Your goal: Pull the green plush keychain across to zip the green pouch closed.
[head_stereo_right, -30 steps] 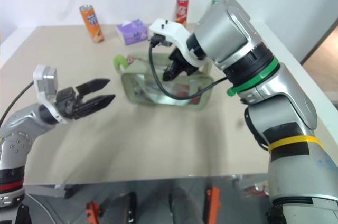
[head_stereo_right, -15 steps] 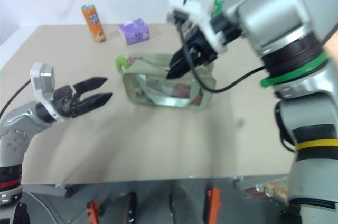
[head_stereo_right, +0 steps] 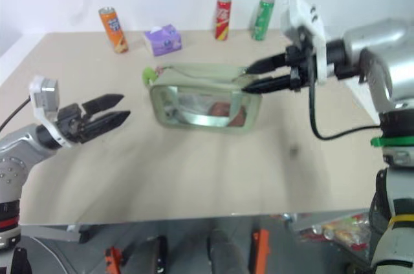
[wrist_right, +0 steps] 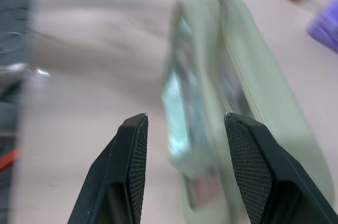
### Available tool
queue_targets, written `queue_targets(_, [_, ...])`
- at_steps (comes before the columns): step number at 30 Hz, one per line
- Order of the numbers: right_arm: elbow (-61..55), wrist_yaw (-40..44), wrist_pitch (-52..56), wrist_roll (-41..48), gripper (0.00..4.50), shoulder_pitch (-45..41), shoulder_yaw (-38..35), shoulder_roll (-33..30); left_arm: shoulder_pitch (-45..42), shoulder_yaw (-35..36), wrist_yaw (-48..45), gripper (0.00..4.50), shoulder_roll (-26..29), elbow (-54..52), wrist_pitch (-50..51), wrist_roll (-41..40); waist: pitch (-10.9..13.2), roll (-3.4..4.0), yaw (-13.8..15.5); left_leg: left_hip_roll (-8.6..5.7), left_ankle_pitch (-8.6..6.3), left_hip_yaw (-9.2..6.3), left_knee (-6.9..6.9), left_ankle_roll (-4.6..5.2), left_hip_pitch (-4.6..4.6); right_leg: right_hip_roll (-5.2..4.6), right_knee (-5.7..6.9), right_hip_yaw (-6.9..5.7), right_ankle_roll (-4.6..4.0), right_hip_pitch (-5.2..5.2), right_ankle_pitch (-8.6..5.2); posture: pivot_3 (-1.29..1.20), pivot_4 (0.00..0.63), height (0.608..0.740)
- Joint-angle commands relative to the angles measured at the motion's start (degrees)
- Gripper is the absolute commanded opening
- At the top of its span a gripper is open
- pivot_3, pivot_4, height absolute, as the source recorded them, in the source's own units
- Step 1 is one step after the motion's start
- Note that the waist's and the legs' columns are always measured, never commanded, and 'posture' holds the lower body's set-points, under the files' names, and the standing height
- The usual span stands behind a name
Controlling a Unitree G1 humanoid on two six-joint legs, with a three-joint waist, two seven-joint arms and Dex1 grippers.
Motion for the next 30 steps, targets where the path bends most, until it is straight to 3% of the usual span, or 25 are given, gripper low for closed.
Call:
queue_targets(1, [-4.72,-4.97,-0.84,-0.56,2.34,2.65,-5.81,0.37,-0.47,1.54,-0.50,4.50,1.26,-0.05,0.36,-0.48,0.01,0.01,-0.03,0.00,0.00,0.02,-0.01,0.00,0.00,0.00,0.00,0.03,0.01,-0.01,0.01,0.00,0.150,0.740])
queue_targets(11, [-7.20,-9.05,-0.25,-1.73,2.34,8.61,-9.17,1.17,-2.22,0.17,-1.28,4.50,1.69,1.69,0.97,0.51,0.01,0.01,0.09,0.00,0.00,0.01,0.06,0.00,0.00,0.01,0.00,0.04,0.04,0.01,0.04,0.00,0.150,0.740])
queue_targets(30, [0.46,-8.95,-3.70,-8.15,2.34,8.91,-7.70,3.74,-1.44,1.48,-0.18,4.50,1.58,0.11,1.53,-0.18,0.01,0.00,0.09,-0.01,0.00,0.03,0.07,0.00,0.01,0.01,-0.01,0.07,0.05,0.03,0.06,0.00,0.150,0.740])
